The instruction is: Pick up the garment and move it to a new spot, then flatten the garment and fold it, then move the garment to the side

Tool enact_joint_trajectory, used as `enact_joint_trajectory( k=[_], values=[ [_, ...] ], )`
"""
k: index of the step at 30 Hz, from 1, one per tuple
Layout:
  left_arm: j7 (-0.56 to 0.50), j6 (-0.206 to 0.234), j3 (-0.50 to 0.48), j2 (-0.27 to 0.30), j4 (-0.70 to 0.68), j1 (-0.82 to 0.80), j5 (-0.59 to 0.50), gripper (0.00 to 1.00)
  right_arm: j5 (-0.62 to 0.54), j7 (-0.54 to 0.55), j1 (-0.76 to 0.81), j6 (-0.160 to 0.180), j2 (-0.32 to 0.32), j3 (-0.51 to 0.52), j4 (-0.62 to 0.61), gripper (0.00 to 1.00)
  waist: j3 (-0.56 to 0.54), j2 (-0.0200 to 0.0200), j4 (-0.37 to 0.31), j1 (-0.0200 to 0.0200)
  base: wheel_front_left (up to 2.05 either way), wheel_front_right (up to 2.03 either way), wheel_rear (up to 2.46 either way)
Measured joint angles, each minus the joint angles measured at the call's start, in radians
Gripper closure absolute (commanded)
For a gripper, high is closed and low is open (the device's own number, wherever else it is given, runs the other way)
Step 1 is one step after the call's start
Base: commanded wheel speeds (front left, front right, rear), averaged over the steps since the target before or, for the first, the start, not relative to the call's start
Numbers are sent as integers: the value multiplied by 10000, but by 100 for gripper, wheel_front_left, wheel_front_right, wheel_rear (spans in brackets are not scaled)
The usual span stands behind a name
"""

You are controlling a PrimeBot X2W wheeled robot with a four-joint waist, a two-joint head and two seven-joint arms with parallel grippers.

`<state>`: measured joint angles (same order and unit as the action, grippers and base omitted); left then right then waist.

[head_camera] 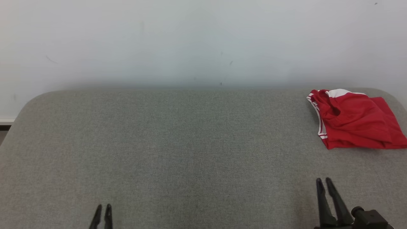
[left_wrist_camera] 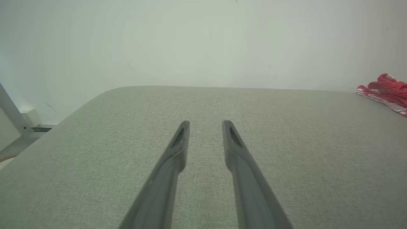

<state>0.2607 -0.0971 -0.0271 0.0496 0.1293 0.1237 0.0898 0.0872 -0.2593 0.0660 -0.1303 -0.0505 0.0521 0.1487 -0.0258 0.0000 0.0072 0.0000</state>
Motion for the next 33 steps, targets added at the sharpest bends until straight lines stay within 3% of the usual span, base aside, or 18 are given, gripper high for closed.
enact_joint_trajectory(
  k=[4,33],
  values=[
    [-84,0,-6,-42,328,0,119,100,86,82,88,0,15,-4,326,100,1,0,-1,0,0,0,0],
    [-1312,-13,-144,-46,242,-267,5544,100,5599,1457,-43,0,12,245,244,100,63,0,-18,2,0,0,0]
  ],
)
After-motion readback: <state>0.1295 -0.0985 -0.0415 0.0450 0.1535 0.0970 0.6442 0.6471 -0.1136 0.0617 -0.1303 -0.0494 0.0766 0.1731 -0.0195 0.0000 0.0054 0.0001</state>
